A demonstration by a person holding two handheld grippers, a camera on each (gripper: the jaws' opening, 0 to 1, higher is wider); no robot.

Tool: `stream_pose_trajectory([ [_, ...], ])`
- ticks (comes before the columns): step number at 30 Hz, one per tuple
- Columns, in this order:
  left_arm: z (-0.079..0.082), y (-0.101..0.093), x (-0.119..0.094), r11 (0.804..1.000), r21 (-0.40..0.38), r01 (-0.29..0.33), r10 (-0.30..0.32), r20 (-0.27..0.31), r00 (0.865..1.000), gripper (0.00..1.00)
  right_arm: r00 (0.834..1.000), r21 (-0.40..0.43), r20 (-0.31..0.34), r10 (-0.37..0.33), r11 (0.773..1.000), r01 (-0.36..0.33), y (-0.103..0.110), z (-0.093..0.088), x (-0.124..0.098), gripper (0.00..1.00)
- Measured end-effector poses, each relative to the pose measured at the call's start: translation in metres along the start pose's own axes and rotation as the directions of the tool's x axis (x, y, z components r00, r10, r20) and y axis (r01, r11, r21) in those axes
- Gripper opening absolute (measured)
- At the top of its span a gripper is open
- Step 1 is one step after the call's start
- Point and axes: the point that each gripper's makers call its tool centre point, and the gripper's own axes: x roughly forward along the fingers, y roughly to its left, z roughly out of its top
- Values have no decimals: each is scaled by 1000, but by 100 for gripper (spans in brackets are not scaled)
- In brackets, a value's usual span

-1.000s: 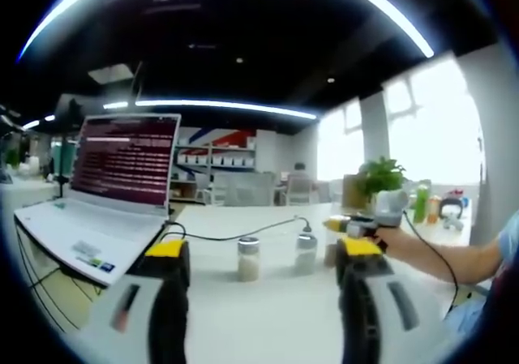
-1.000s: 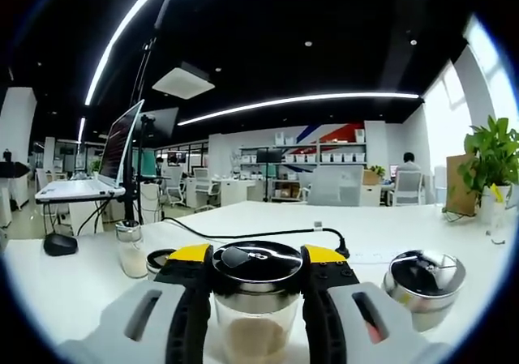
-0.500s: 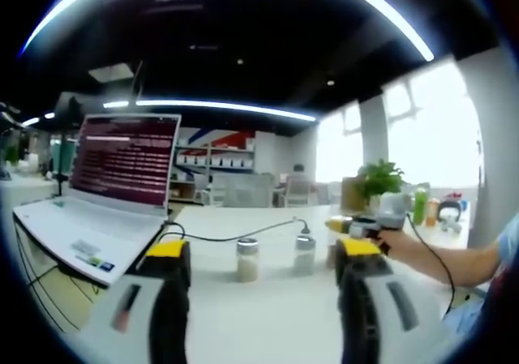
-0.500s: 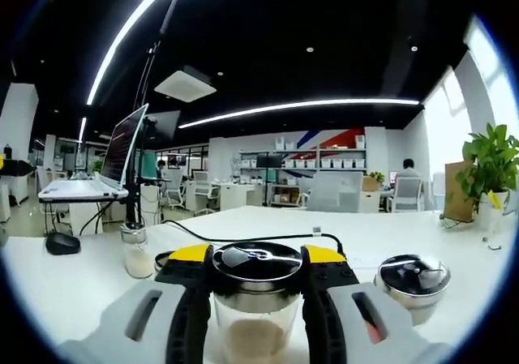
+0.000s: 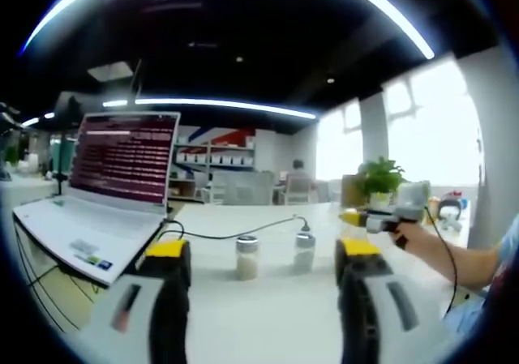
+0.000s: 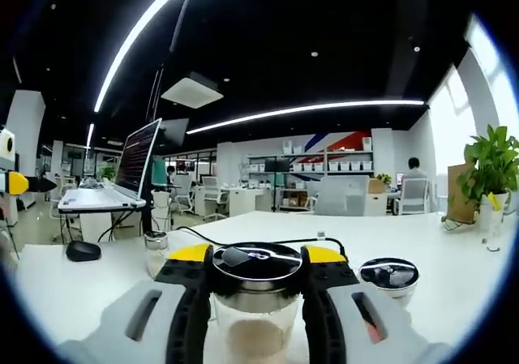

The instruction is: Rotate the seasoning bottle until the label or dispensing opening points toward the visible target arrow and the bottle remains upright within the marked orientation range

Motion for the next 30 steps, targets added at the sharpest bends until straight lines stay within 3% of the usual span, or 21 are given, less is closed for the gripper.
stream_pose_trajectory([
  [12, 0, -2, -1, 1000, 3, -1, 1, 2, 1000, 77, 998, -2, 8, 61, 998, -61, 17, 15, -36, 42],
  [30, 0, -5, -2, 1000, 4, 5, -5, 0, 1000, 77, 993, 14, 43, 108, 994, -108, 36, 33, -72, 42],
])
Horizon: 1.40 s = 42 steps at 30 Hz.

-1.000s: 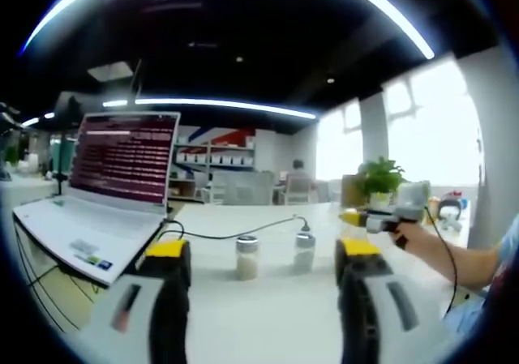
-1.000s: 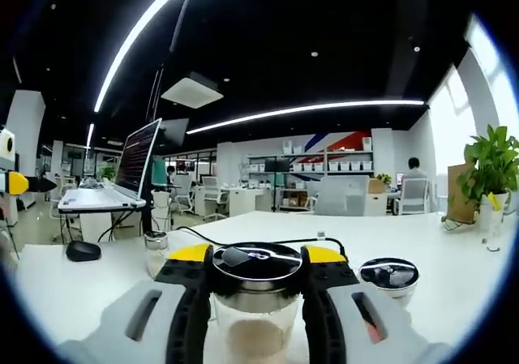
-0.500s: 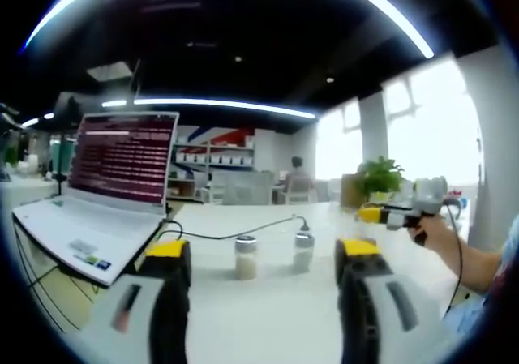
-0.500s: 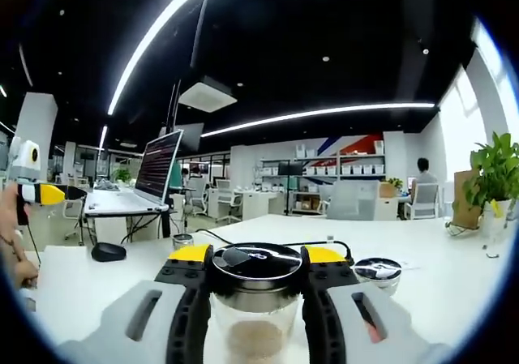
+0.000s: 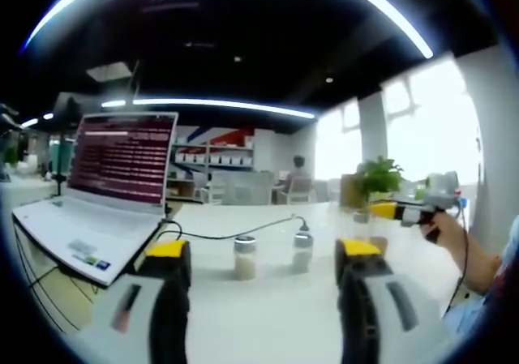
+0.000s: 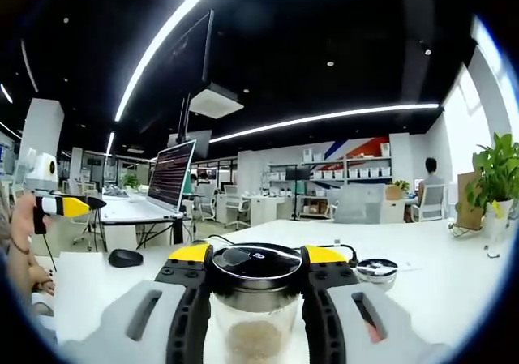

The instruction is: Rotate the seasoning bottle until the label or dispensing opening points toward the visible target arrow and the bottle remains upright within the marked orientation range

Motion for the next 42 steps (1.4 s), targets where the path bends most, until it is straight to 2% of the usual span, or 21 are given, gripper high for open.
stream_pose_trajectory([
  [6, -1, -1, 2, 1000, 2, 6, -6, -5, 1000, 77, 1000, 0, 2, 10, 1000, -10, 2, 1, -11, 42],
  [18, -2, -5, 2, 1000, 0, 8, -8, -5, 1000, 77, 1000, 3, 3, -21, 1000, 21, -3, -5, -32, 42],
  [24, -1, -8, 3, 1000, -19, 25, -25, -1, 1000, 77, 999, -50, 0, -40, 998, 40, -3, -9, -37, 42],
  [35, -2, -9, 3, 1000, -15, 25, -26, -2, 1000, 77, 1000, -17, -14, -23, 1000, 23, 4, -24, -47, 42],
  [42, -3, -9, 3, 1000, -14, 27, -27, -7, 1000, 77, 1000, -3, -16, 19, 1000, -19, 15, -32, -48, 42],
])
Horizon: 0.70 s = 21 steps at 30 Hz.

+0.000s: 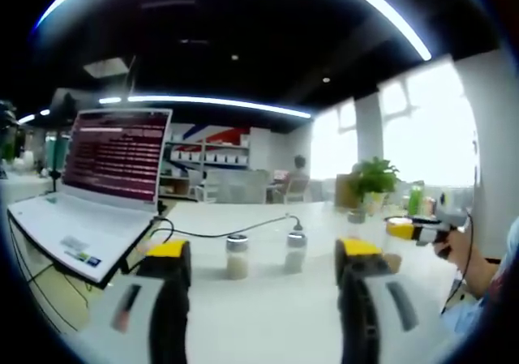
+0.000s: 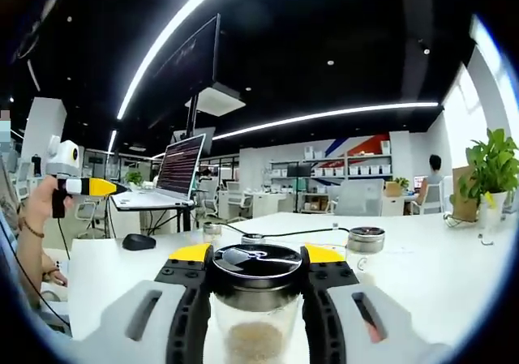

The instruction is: Rotate the seasoning bottle until the label or dispensing opening points toward the visible target arrow and the bottle remains upright within the marked orientation range

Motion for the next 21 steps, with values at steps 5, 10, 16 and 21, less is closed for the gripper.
stream_pose_trajectory([
  [5, -1, -3, 0, 1000, -11, 14, -14, -2, 1000, 76, 1000, 6, -15, 1, 1000, -1, 1, -9, 0, 42],
  [10, -1, -2, 0, 1000, -10, 10, -10, 0, 1000, 76, 1000, 13, -6, -1, 1000, 1, -3, -14, -2, 42],
  [16, -2, -2, 1, 1000, -13, 10, -10, -3, 1000, 76, 1000, 7, -12, 24, 1000, -24, 1, -16, -3, 43],
  [21, -1, -5, 1, 1000, -11, 19, -19, -2, 1000, 77, 998, 54, -59, 11, 999, -8, -1, -28, -3, 51],
])
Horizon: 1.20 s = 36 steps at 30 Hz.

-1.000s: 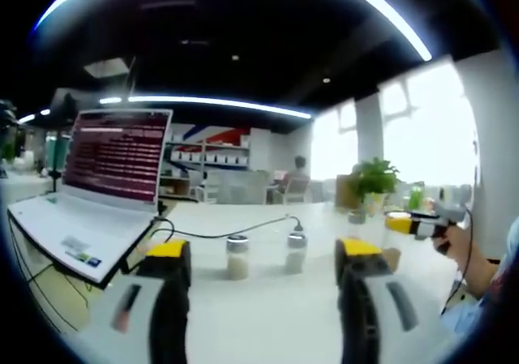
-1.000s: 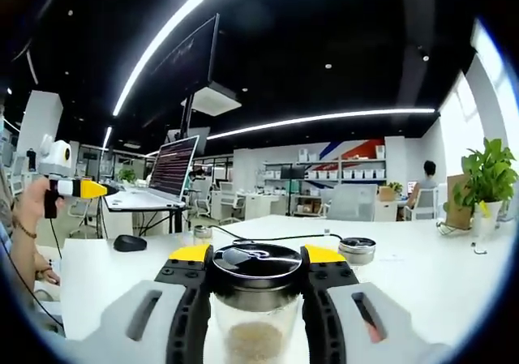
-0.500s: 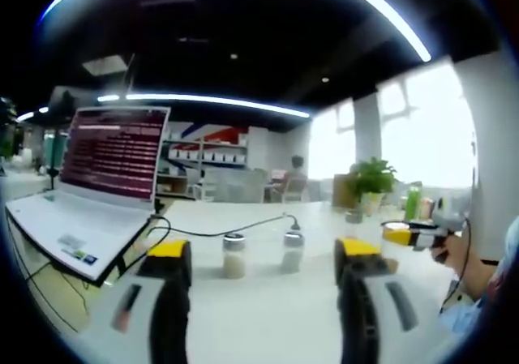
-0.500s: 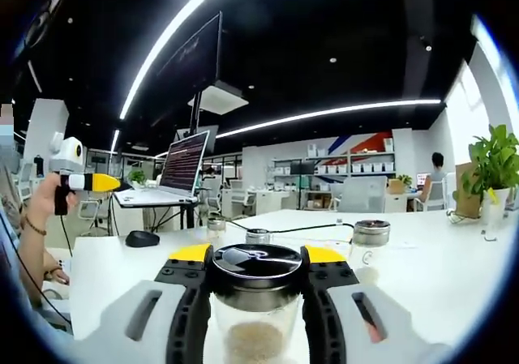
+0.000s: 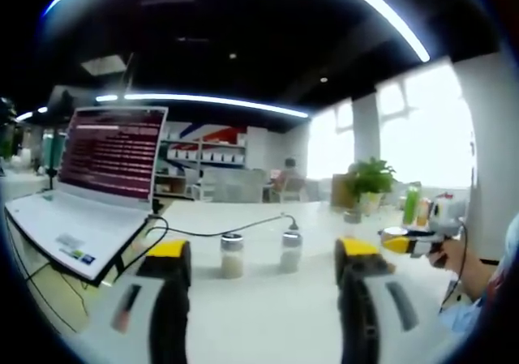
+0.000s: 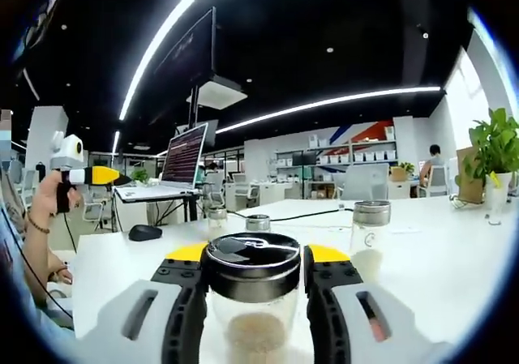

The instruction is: Rotate the seasoning bottle until the label or dispensing opening points toward the visible target arrow and the bottle remains upright within the marked orientation range

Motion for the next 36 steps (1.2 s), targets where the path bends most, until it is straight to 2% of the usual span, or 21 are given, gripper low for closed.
stream_pose_trajectory([
  [2, 0, 0, 0, 1000, 0, 0, 0, 3, 1000, 77, 1000, 26, -5, -7, 1000, 7, -4, -3, 0, 57],
  [5, 1, 2, 0, 1000, -4, -4, 4, 7, 1000, 77, 1000, 40, 21, 3, 999, -4, -5, 2, -4, 57],
  [14, 3, -1, 1, 1000, -4, 9, -9, 21, 1000, 77, 998, -13, 48, 49, 999, -48, -5, 20, -10, 56],
  [18, 2, 3, 1, 1000, -8, -6, 6, 16, 1000, 78, 996, -78, 15, 93, 993, -91, -4, 24, -10, 57],
  [21, 5, 5, 1, 999, 30, -21, 20, 35, 999, 78, 990, -112, -16, 140, 984, -141, -1, 24, -9, 57],
  [24, 5, 4, 0, 999, 35, -20, 19, 30, 999, 79, 981, -101, -27, 190, 976, -192, 3, 26, -9, 57],
  [26, 5, 3, 0, 999, 31, -17, 16, 29, 999, 80, 965, -67, -39, 259, 963, -261, 9, 26, -10, 57],
  [28, 5, 5, 0, 999, 34, -24, 23, 27, 999, 81, 952, -38, -74, 298, 953, -301, 11, 21, -9, 56],
  [32, 5, 9, -1, 998, 40, -39, 38, 24, 999, 85, 939, -13, -92, 330, 943, -333, 8, 18, -7, 54],
  [36, 4, 10, -2, 998, 46, -52, 51, 23, 998, 88, 939, 8, -81, 334, 942, -335, 5, 19, -7, 54],
])
